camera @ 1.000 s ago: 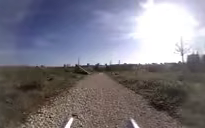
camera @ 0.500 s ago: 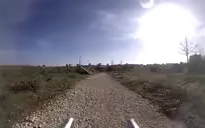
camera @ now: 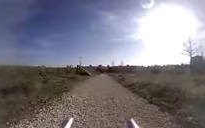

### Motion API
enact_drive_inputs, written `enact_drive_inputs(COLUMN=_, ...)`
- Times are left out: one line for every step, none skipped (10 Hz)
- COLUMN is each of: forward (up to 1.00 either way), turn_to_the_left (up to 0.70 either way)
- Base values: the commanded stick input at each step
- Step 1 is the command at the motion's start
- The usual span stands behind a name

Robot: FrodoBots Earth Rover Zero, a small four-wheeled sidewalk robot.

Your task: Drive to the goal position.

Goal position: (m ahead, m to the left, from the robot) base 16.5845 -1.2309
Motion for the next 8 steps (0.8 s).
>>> enact_drive_inputs(forward=0.50, turn_to_the_left=0.00)
enact_drive_inputs(forward=0.50, turn_to_the_left=0.00)
enact_drive_inputs(forward=0.50, turn_to_the_left=0.00)
enact_drive_inputs(forward=0.50, turn_to_the_left=0.00)
enact_drive_inputs(forward=0.50, turn_to_the_left=0.00)
enact_drive_inputs(forward=0.50, turn_to_the_left=0.00)
enact_drive_inputs(forward=0.50, turn_to_the_left=0.00)
enact_drive_inputs(forward=0.50, turn_to_the_left=0.00)
